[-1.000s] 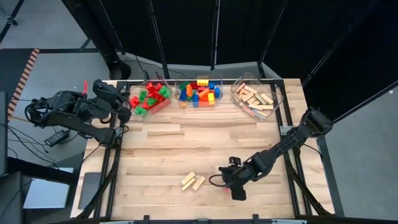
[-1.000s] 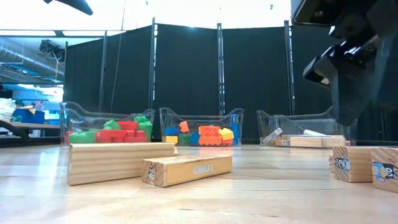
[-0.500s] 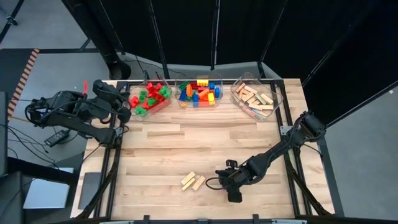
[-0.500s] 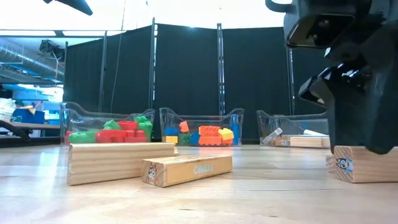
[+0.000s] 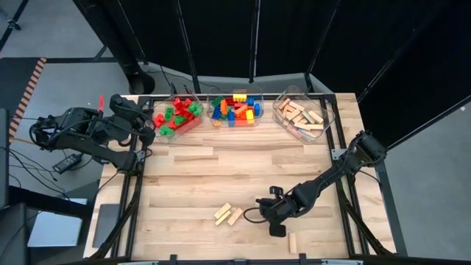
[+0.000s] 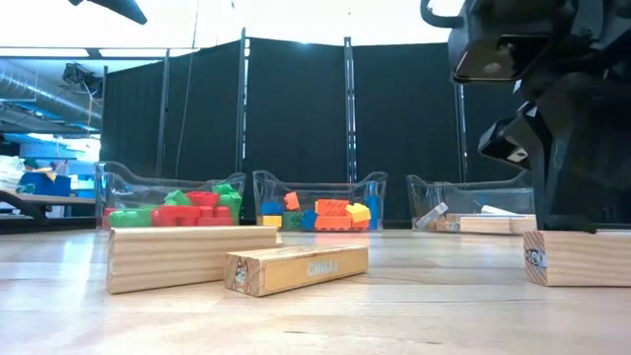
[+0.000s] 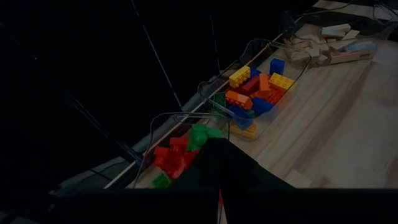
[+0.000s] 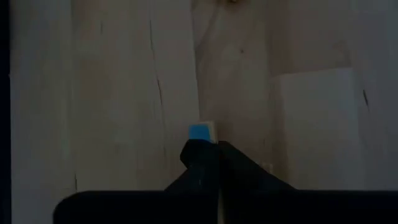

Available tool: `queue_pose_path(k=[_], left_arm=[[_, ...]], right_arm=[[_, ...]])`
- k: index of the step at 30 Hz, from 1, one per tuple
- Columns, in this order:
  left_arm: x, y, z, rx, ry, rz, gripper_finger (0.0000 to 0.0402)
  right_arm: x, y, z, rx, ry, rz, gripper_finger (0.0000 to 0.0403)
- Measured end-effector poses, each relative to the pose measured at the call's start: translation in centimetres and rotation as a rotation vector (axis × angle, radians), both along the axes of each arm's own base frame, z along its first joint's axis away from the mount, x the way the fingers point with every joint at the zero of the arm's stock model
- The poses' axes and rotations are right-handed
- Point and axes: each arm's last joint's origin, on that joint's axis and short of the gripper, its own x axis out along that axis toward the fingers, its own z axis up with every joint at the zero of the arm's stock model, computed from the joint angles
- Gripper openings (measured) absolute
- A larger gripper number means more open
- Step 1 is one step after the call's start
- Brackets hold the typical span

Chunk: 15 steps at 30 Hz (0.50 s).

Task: Sort blocks by size
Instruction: Put the brown wooden block into the right transparent bin

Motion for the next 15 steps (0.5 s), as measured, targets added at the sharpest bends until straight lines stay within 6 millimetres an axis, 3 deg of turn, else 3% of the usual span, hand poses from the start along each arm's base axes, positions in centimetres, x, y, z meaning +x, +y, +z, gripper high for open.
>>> queue_pose_path(k=[7,12,15], left_arm=[[0.0,0.0,0.0,0.000,0.000,0.000,0.0004],[0.0,0.0,0.0,0.000,-0.001,0.000,0.0004],[0.0,0.0,0.0,0.000,-0.001,0.000,0.0004]], right_arm=[[0.2,-1.3,0.8,-0.046,0.018,-0.047,0.0007],[1.3,-2.1,3.3,-0.156,-0.003,-0.017,0.0005],[1.7,-2.6,3.9,-0.197,0.010,0.039,0.0010]])
